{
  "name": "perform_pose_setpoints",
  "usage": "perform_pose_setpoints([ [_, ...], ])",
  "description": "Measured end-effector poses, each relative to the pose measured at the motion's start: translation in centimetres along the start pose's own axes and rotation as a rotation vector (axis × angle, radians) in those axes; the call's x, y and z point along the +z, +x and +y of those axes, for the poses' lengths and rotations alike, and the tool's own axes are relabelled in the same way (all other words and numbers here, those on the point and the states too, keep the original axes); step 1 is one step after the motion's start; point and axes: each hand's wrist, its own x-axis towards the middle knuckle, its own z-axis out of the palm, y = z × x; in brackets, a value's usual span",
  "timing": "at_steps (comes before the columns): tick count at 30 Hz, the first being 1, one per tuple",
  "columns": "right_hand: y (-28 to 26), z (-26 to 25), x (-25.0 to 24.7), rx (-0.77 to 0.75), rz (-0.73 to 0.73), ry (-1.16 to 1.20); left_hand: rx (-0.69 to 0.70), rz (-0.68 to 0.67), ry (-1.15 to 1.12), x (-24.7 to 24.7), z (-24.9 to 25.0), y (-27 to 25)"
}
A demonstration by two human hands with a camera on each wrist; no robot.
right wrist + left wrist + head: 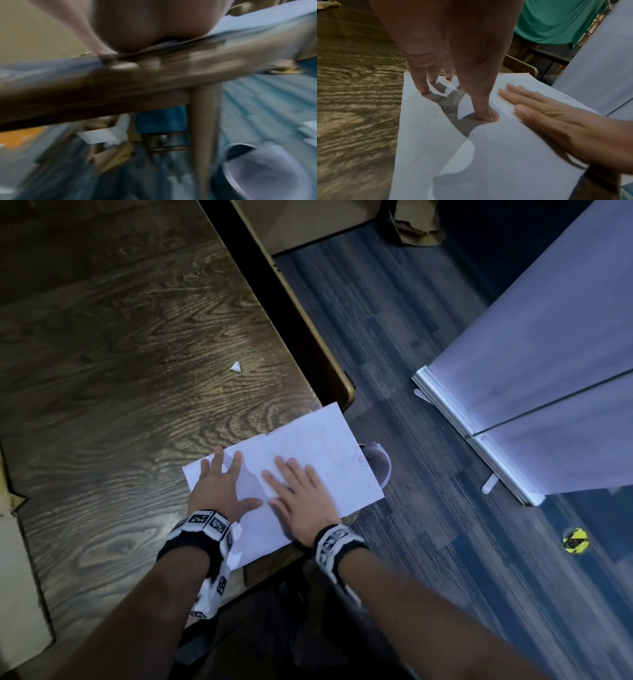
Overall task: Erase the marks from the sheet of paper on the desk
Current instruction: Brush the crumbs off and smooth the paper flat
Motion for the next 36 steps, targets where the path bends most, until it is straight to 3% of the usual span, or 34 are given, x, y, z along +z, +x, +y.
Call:
perform_pose_setpoints([
  [5,-1.8,9.2,-2.7,0.285,0.09,0.002,-0.001,-0.035,-0.003,-0.3,0.0,-0.1],
  [8,-2.3,11.1,-3.7,0.423,0.129,0.017,-0.004,-0.032,0.002,-0.2,0.1,-0.2],
  [14,0.2,1.2,-1.2,0.054,0.048,0.105,-0.014,-0.038,-0.011,-0.1,0.1,-0.1],
  [16,-0.1,1.9,-1.2,0.042,0.049,0.089,-0.017,-0.043,-0.004,-0.2,0.1,0.0],
  [18,-0.7,5.4,-1.7,0.143,0.06,0.061,-0.016,-0.042,0.014,-0.2,0.2,0.0],
  [21,-2.1,11.3,-3.4,0.413,0.115,0.028,-0.017,-0.035,0.009,-0.1,0.1,-0.1],
  [23,-2.1,12.2,-4.3,0.494,0.183,0.048,-0.017,-0.032,0.003,-0.1,0.2,-0.2],
  [25,-0.8,9.6,-4.2,0.383,0.184,0.077,-0.017,-0.035,0.004,-0.2,0.2,-0.1],
  [28,-0.3,3.5,-2.0,0.051,0.09,0.089,-0.015,-0.038,-0.009,-0.3,0.2,-0.2],
  [31,-1.7,4.0,-1.0,-0.045,0.052,0.013,-0.016,-0.037,-0.004,-0.3,0.2,-0.2],
  [33,-2.3,7.6,-1.8,0.053,0.068,0.026,-0.016,-0.033,0.001,-0.2,0.1,-0.2],
  [36,-3.3,13.4,-4.1,0.353,0.09,0.003,-0.019,-0.029,0.01,-0.2,0.2,-0.3],
])
